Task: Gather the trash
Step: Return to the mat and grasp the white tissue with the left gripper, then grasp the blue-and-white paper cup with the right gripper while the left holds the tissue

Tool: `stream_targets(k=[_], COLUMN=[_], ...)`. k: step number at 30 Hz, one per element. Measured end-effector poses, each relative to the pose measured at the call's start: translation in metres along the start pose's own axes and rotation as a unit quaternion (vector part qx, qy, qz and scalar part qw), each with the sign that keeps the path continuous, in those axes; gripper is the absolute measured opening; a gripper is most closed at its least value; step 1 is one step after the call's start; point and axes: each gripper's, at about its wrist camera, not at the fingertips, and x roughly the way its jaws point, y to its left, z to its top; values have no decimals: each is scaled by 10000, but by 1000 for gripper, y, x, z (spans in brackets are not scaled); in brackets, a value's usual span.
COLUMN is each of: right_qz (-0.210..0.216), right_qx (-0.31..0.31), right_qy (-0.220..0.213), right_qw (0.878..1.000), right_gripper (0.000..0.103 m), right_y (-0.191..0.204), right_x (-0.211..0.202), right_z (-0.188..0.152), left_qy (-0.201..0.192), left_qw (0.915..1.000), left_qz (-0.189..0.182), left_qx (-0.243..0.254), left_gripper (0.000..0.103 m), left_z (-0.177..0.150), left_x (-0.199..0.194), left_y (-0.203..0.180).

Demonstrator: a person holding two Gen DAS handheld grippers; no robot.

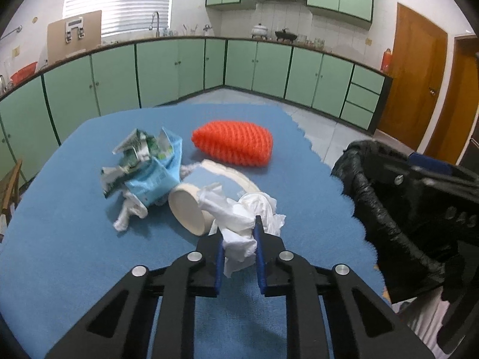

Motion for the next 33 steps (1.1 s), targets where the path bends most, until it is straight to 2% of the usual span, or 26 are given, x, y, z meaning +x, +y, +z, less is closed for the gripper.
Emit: stream_targets(k=[5, 14, 19, 25, 33], right_qz=[85, 437, 681, 849, 917], right_qx=[-61, -329, -436, -627, -661], right_qy=[-44, -86, 4, 180, 394], right_qw=[9999, 9985, 9967, 9942, 9928], right_gripper=[91, 91, 91, 91, 92], right_y=[11, 52, 77, 99, 105], right_x=[-2, 3, 17, 36, 58], right_z=[4, 13, 15, 14, 11], left_qy=[-200, -429, -431, -314, -287], left_qw=[9996, 9952, 9925, 9908, 9903], left_qz=[140, 766, 1039, 1173, 1220], left_qx=[-144, -432, -489, -598, -595], left_gripper=[17, 17, 17, 17, 17], left_z=[7, 13, 12, 7, 7], left_x=[-17, -38, -41, -35, -25], left_y=[15, 66, 88, 103, 107])
